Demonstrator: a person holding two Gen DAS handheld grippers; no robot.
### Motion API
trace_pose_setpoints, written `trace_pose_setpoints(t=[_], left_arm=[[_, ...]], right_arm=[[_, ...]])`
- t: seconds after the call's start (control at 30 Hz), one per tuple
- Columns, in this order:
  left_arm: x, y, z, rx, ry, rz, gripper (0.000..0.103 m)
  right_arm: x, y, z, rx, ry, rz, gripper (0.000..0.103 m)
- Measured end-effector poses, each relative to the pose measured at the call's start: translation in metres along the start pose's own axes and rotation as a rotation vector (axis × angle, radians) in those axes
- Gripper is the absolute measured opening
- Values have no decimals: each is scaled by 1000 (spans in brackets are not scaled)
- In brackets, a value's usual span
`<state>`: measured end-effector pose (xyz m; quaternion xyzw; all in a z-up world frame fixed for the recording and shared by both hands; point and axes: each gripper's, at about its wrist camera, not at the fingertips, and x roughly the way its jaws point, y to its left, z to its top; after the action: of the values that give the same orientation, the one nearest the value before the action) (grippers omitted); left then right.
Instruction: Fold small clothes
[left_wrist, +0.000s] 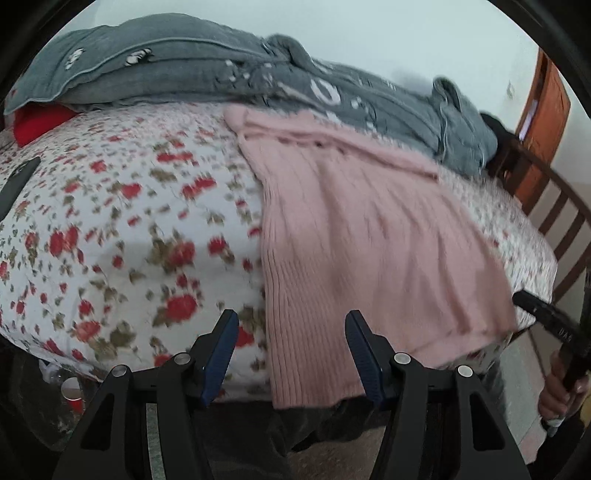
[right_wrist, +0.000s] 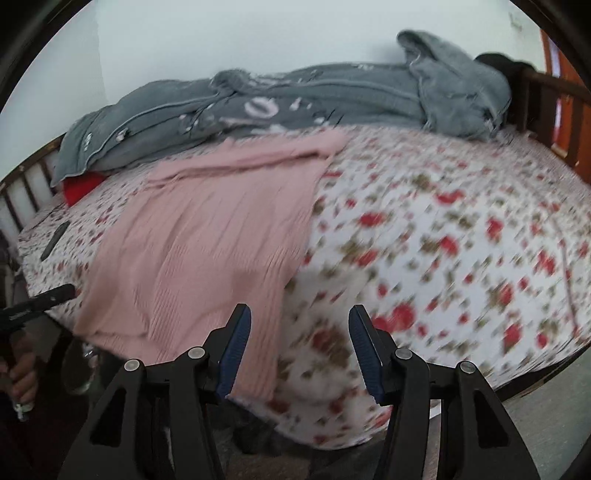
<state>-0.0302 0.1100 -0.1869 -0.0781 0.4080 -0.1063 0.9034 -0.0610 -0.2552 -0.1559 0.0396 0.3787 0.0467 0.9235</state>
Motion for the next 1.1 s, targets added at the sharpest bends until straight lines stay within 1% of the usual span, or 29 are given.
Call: trace_pose_setpoints(t=[0.03,0.07,0.13,0.17,0.23,0.27,0.3,0.33,0.43,0.5,0.53,0.57,0.63,0.67,0.7,0.73,0.77,0.8,0.83,0.87,0.9,1.1], left_arm=[[2,0,-2,-1,5,-2,55],[5,3,-4,-19,9,-3,48],[8,8,-6,-51,25,-17,43],[6,11,-5,-70,13,-23,41],[8,12,-5,-88,24,-41,38],[8,12,-5,-91,22,-39,36],[9,11,-5,-89,22,-38,35],[11,9,-5,-85,23,-39,34],[16,-1,-5,-76,27,-35,26],[17,-5,-5,-72,14,-7,12],[16,-7,-5,-68,3,9,7],[14,-9,-5,-63,-11,16,7],[13,-8,-5,-72,-15,1,7],[13,-6,-6,-84,-15,-6,7],[14,-5,-6,-96,-13,-13,7],[15,-3,-7,-105,-9,-17,8],[16,-3,-7,-110,-3,-18,8],[17,-3,-7,-111,-2,-21,10],[18,-3,-7,-108,-2,-27,18],[19,-3,-8,-105,2,-30,23],[19,-5,-8,-97,-6,-33,23],[23,-16,-8,-61,-30,16,22]], right_arm=[[3,1,-4,2,13,12,54],[7,1,-5,3,24,20,54],[11,1,-8,11,32,37,54],[14,1,-9,22,31,48,54],[19,2,-11,37,39,63,44],[22,3,-12,45,45,76,32],[25,4,-14,52,52,89,23],[28,6,-16,54,59,100,20],[31,12,-20,40,62,122,19],[31,17,-22,24,49,109,19],[32,19,-23,16,45,101,19],[32,21,-23,10,43,94,19],[31,23,-22,1,39,93,19],[31,24,-22,-2,34,78,18],[31,23,-22,0,31,67,16],[33,23,-22,5,36,71,15],[32,22,-22,12,33,74,12],[33,21,-21,22,39,81,12],[34,20,-21,26,43,84,11],[34,21,-20,22,47,86,11],[34,21,-19,14,50,86,11],[35,19,-16,27,58,98,12]])
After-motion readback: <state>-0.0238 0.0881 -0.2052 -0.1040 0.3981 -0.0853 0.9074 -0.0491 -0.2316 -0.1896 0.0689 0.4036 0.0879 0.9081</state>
